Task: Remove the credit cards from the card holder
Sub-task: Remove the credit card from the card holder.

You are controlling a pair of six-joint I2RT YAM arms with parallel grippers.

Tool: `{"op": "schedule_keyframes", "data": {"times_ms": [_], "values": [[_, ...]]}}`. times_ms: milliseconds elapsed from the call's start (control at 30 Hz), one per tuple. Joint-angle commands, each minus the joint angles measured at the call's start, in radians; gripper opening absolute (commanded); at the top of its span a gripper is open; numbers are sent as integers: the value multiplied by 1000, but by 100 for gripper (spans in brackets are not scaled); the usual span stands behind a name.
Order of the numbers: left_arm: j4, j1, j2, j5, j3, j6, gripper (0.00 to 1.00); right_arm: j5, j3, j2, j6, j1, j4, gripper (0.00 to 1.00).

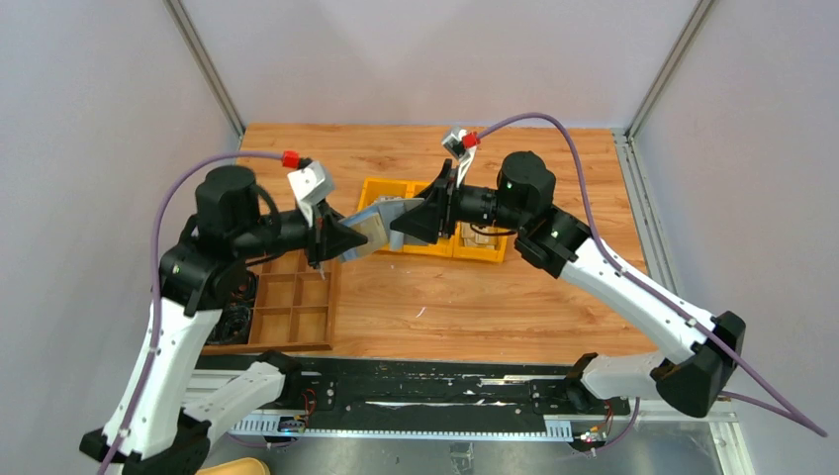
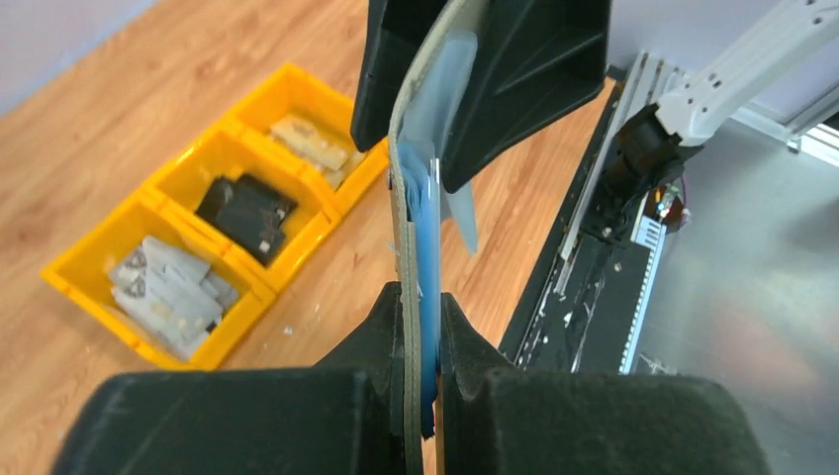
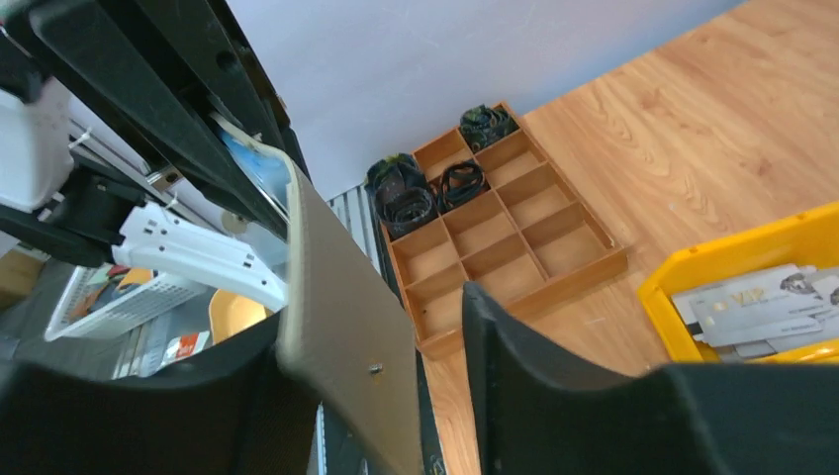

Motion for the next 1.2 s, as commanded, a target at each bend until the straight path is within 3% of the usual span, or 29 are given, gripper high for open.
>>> {"op": "schedule_keyframes", "data": {"times_ms": [0,100,233,400,600,767,1033,1167], "values": [[-295,7,176,-86,143,63,0,-270,-19,60,249,-126,168,59],[-402,67,280,-98,198,79,0,-255,-14,69,305,-234,129,62],[-472,160,392,-117,199,37,0,-59,-71,-10,379,-359,91,52],[-498,213,473,-86,161,2,0,-70,-21,3,393,-269,113,54],[-496,215,481,-23,153,-1,0,-153,-5,146,527,-83,319,56],[-496,224,454,57,145,14,0,-192,-63,222,584,-31,444,54],[-495,229,424,136,162,17,0,-92,-135,180,386,-30,178,52],[-494,229,407,175,171,17,0,-95,-161,181,384,-38,159,51]]}}
